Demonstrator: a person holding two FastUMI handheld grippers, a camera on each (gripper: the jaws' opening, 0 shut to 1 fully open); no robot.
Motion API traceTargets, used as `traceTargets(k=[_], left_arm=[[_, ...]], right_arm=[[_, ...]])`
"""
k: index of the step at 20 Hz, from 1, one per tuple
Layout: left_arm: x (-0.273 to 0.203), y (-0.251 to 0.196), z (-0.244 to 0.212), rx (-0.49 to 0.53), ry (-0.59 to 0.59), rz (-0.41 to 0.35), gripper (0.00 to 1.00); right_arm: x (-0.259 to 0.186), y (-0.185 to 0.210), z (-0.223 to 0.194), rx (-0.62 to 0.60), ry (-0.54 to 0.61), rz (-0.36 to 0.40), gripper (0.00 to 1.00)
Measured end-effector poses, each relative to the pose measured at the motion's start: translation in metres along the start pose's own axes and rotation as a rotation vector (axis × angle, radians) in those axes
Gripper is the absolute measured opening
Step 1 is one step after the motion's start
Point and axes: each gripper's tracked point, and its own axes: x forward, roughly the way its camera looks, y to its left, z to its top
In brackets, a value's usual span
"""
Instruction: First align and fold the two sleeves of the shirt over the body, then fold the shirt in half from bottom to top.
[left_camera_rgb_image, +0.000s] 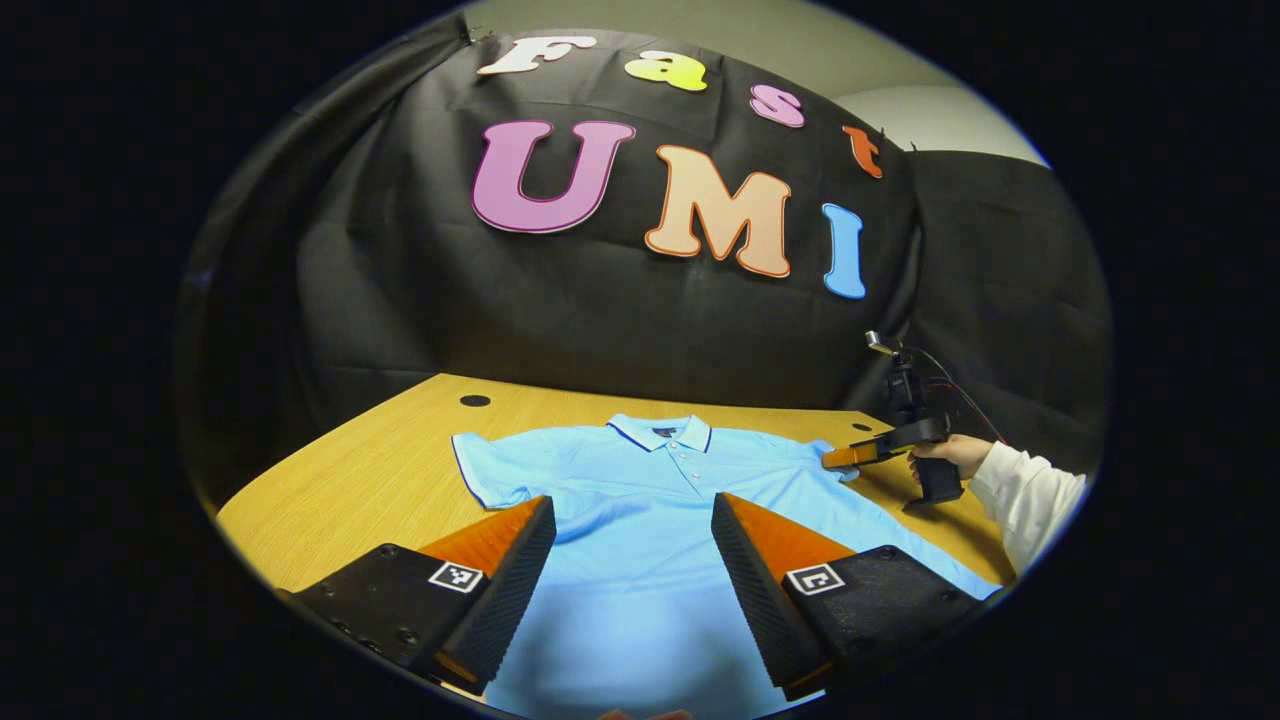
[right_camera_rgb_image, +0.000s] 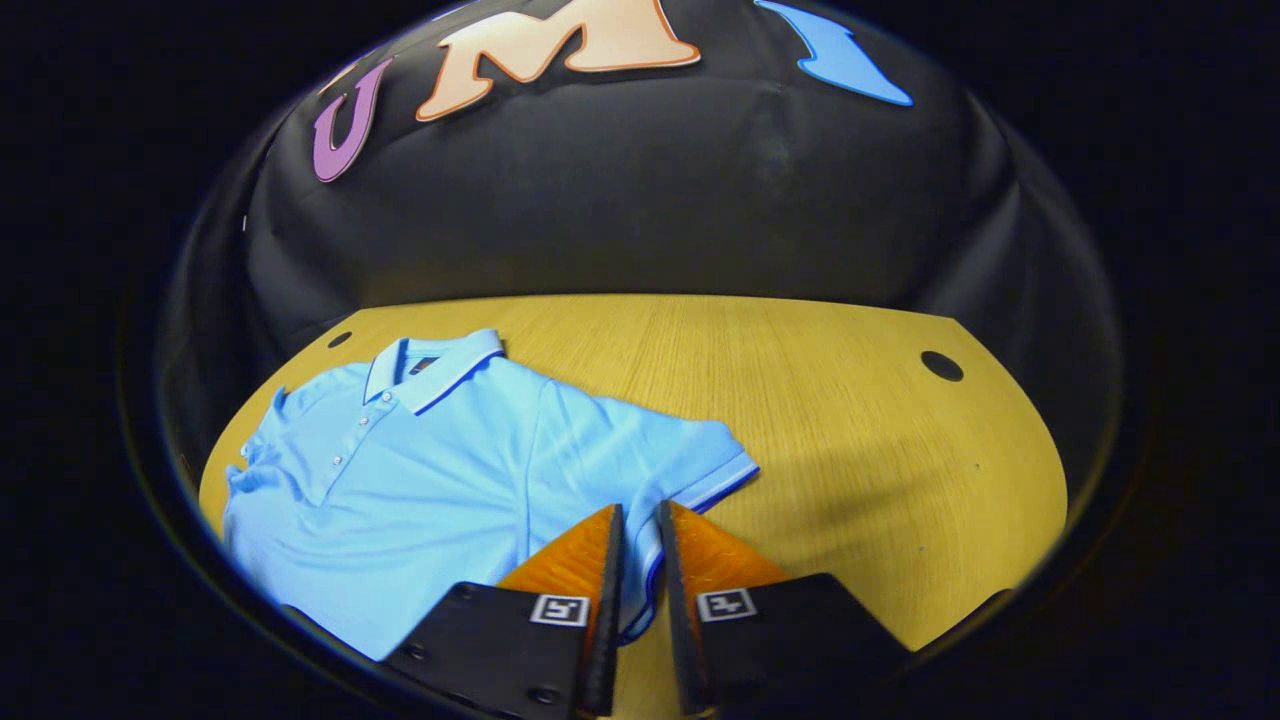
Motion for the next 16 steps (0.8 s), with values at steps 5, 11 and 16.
traceTargets(k=[5, 11, 16], left_arm=[[0.0, 0.004, -0.002, -0.009, 0.01, 0.003, 0.94], [0.001, 0.01, 0.002, -0.011, 0.004, 0.01, 0.94], [-0.002, 0.012, 0.003, -0.011, 0.002, 0.013, 0.94]], right_arm=[[0.0, 0.001, -0.001, -0.022, 0.003, -0.039, 0.04], [-0.019, 0.022, 0.043, 0.025, -0.123, -0.014, 0.04], [-0.043, 0.091, 0.081, 0.08, -0.219, 0.123, 0.04]])
